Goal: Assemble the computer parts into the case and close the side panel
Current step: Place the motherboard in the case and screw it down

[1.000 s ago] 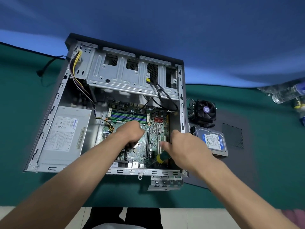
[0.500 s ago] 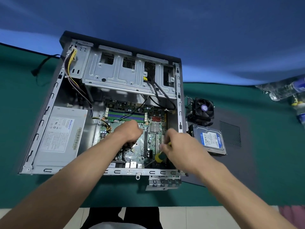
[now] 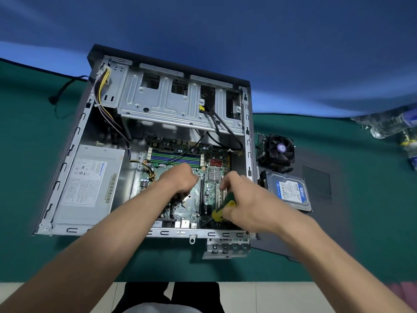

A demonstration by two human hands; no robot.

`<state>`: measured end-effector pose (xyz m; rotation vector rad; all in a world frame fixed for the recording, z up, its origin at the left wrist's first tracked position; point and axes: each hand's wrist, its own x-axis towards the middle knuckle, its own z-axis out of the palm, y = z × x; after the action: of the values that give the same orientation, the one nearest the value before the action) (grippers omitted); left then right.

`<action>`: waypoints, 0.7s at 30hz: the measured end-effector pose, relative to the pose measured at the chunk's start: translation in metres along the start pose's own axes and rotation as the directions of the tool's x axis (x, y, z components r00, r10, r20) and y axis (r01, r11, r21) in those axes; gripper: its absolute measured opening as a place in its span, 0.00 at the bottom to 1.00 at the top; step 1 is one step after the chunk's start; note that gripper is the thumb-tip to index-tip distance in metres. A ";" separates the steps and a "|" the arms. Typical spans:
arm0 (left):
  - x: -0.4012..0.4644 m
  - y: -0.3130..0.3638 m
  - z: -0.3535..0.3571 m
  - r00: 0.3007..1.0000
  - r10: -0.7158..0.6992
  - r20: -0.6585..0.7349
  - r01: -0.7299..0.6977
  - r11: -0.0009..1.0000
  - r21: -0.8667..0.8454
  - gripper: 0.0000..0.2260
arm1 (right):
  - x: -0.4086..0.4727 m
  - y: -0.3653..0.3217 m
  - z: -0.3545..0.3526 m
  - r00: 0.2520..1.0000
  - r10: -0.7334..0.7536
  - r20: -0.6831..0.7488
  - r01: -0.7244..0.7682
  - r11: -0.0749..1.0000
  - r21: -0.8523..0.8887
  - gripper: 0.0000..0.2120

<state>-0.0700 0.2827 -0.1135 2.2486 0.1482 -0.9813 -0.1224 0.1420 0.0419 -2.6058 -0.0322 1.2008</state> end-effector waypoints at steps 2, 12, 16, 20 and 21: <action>-0.001 0.001 0.000 1.000 -0.001 0.001 0.001 1.000 -0.009 0.17 | 0.003 0.004 0.005 0.994 -0.020 -0.107 0.013 0.997 -0.073 0.07; -0.003 0.002 -0.001 1.000 0.002 -0.018 -0.001 0.999 0.044 0.16 | 0.003 0.007 0.010 0.982 -0.068 -0.178 0.039 0.986 -0.162 0.10; -0.003 0.002 -0.002 1.000 0.006 -0.017 -0.005 0.998 0.058 0.15 | -0.001 0.002 0.009 0.989 -0.121 -0.086 0.108 0.984 -0.140 0.16; -0.003 0.003 -0.002 1.000 0.012 -0.018 -0.011 0.998 0.067 0.14 | 0.002 0.003 0.012 0.971 -0.091 -0.223 0.048 0.981 -0.190 0.13; -0.003 0.002 -0.001 1.000 0.013 -0.017 -0.012 0.998 0.063 0.14 | 0.002 0.003 0.011 0.976 -0.079 -0.202 0.045 0.984 -0.170 0.13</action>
<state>-0.0707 0.2822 -0.1091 2.3131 0.1121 -0.9722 -0.1296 0.1418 0.0330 -2.8373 -0.1773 0.9350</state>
